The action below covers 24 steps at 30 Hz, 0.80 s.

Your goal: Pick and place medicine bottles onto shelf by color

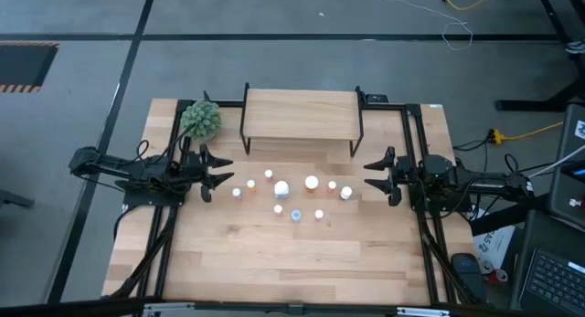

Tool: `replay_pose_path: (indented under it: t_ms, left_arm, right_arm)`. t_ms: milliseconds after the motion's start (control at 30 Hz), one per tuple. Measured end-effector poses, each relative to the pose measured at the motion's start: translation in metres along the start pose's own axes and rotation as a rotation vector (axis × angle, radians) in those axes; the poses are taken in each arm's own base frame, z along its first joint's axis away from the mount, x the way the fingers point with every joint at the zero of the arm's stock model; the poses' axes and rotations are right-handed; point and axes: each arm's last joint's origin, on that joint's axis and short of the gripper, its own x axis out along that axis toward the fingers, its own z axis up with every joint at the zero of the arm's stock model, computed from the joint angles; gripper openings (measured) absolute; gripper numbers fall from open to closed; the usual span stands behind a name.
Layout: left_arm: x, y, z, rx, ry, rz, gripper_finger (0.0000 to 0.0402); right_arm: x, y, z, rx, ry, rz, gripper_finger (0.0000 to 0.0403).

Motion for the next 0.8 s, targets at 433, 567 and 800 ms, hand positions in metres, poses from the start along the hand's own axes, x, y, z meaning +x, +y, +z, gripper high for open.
replay_pose_path:
  t_ms: [433, 567, 800]
  left_arm:
    - [0.0000, 0.0000, 0.0000, 0.000, 0.000, 0.000, 0.0186]
    - [0.0000, 0.0000, -0.0001, 0.000, 0.000, 0.000, 0.0186]
    - [0.0000, 0.0001, -0.0009, 0.085, 0.009, 0.001, 0.0186]
  right_arm:
    - [0.0000, 0.0000, 0.0000, 0.000, 0.000, 0.000, 0.0229]
    - [0.0000, 0.0000, 0.0000, 0.000, 0.000, 0.000, 0.0229]
    - [0.0000, 0.0000, 0.0003, 0.002, -0.003, 0.001, 0.0229]
